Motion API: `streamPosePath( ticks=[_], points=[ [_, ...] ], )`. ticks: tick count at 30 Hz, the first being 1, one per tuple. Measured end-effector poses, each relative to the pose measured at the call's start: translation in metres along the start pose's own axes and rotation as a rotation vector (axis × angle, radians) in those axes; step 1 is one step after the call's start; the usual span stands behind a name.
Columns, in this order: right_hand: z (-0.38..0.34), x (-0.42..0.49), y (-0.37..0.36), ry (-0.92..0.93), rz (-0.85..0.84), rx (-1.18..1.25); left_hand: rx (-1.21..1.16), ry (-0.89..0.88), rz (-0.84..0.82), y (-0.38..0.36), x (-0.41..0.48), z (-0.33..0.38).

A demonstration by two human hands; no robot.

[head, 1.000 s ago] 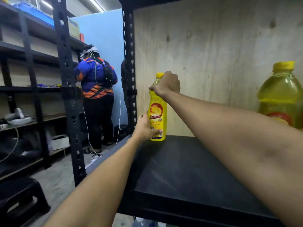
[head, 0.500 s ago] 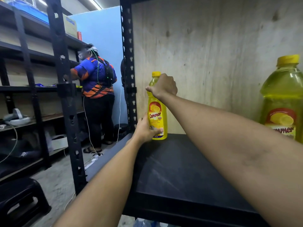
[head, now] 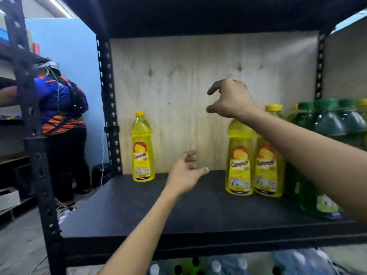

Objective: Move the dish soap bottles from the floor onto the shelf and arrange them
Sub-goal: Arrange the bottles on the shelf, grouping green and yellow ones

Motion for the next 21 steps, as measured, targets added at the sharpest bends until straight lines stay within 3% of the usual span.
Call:
streamPosePath(
  ticks=[4, 11, 21],
  points=[
    [0.039, 0.006, 0.010, -0.096, -0.094, -0.167, 0.073, 0.096, -0.148, -0.069, -0.024, 0.015],
    [0.077, -0.010, 0.007, -0.201, -0.203, -0.142, 0.126, 0.102, -0.033, -0.121, -0.035, 0.013],
    [0.081, -0.029, 0.000, -0.223, -0.122, -0.091, 0.209, 0.034, 0.072, -0.127, -0.033, 0.009]
  ],
)
Point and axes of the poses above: each hand's wrist, its own x-axis towards the middle knuckle, its own y-axis out of the back of the hand, z = x × y, the point moved 3 cm from there along x, towards the middle knuckle, and after that the axes turned 11 degrees about z, right-handed, at the moved point
